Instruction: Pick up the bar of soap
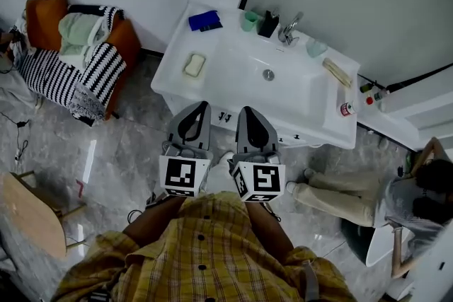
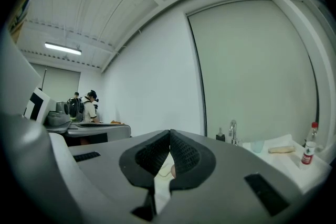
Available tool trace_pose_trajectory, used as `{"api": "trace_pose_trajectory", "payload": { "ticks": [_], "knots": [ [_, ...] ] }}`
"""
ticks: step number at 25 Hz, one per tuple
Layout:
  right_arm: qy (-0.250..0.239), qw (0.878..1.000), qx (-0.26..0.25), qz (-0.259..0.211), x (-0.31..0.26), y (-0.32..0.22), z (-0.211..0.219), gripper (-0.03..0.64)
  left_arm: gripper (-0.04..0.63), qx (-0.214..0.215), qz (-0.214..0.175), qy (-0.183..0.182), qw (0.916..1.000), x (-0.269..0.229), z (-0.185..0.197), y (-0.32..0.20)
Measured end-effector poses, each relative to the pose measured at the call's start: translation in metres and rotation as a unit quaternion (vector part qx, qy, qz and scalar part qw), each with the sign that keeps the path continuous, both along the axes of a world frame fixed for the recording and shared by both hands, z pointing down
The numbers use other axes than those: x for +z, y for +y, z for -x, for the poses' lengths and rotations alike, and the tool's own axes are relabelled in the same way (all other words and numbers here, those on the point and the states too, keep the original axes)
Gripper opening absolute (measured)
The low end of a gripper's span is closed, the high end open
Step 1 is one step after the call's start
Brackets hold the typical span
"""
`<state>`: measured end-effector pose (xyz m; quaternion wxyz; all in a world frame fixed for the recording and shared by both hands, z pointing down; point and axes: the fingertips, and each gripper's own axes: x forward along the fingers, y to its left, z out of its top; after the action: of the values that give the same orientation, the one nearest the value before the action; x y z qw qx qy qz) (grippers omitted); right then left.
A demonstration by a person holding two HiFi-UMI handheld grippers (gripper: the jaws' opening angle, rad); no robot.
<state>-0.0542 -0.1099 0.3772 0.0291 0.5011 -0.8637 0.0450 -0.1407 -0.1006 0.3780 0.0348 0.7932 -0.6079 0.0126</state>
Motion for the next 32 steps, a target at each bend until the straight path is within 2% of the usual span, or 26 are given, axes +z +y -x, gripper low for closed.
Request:
{"api": "trace_pose_trajectory", "payload": {
  "ticks": [11, 19, 23, 26, 32],
  "knots": [
    [-0.036, 0.999, -0.015, 0.002, 0.006, -0.108, -0.034, 0.018, 0.011, -0.029, 0.009, -0.041, 0.9987, 0.003, -0.025, -0.107],
    [-0.048, 0.998, -0.032, 0.013, 0.019, -0.151, -0.039, 0.019, 0.011, -0.037, 0.025, -0.06, 0.9972, 0.013, -0.032, -0.153],
    [-0.041, 0.998, -0.029, 0.023, 0.028, -0.167, -0.028, 0.019, 0.011, -0.028, 0.056, -0.06, 0.9963, 0.03, -0.015, -0.176],
    [-0.035, 0.999, -0.019, 0.03, 0.031, -0.181, -0.018, 0.018, 0.011, -0.008, 0.096, -0.065, 0.9932, 0.051, 0.002, -0.199],
    [-0.025, 0.999, 0.01, 0.034, 0.034, -0.204, -0.003, 0.018, 0.012, 0.027, 0.178, -0.105, 0.978, 0.115, 0.039, -0.235]
  ]
}}
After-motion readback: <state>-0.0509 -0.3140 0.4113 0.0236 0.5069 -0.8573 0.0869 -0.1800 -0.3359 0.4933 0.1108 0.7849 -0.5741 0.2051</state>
